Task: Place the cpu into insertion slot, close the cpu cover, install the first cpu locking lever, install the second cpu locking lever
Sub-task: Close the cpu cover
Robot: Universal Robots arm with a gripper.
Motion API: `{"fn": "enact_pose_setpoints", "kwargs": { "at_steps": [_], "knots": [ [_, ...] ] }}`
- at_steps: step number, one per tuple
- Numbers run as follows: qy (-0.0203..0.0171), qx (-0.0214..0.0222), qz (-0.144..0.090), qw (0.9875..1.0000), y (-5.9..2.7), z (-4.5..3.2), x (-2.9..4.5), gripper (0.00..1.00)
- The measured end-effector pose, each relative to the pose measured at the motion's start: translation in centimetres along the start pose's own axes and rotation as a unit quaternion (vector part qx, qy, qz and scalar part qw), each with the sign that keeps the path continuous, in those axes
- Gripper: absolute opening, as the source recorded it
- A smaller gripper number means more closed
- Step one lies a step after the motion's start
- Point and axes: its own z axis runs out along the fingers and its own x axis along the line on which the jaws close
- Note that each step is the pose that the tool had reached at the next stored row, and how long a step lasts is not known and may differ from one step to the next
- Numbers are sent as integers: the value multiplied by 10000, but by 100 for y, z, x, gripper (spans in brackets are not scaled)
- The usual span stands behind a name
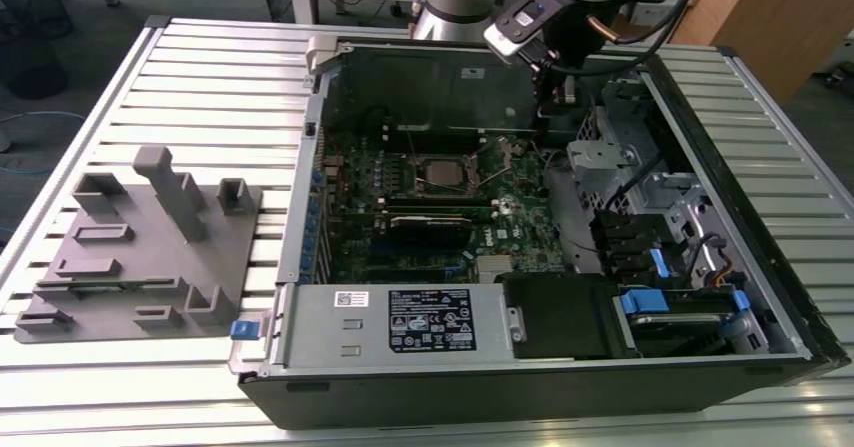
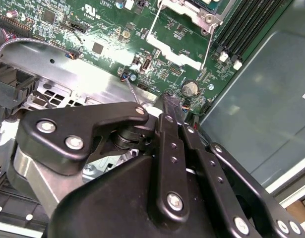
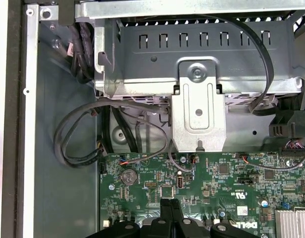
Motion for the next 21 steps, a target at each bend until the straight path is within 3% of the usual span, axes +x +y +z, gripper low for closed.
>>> {"fn": "enact_pose_setpoints", "kwargs": {
  "at_steps": [21],
  "knots": [
    [-4, 0, 0, 10000, -27, 98, -2, 11]
  ]
}}
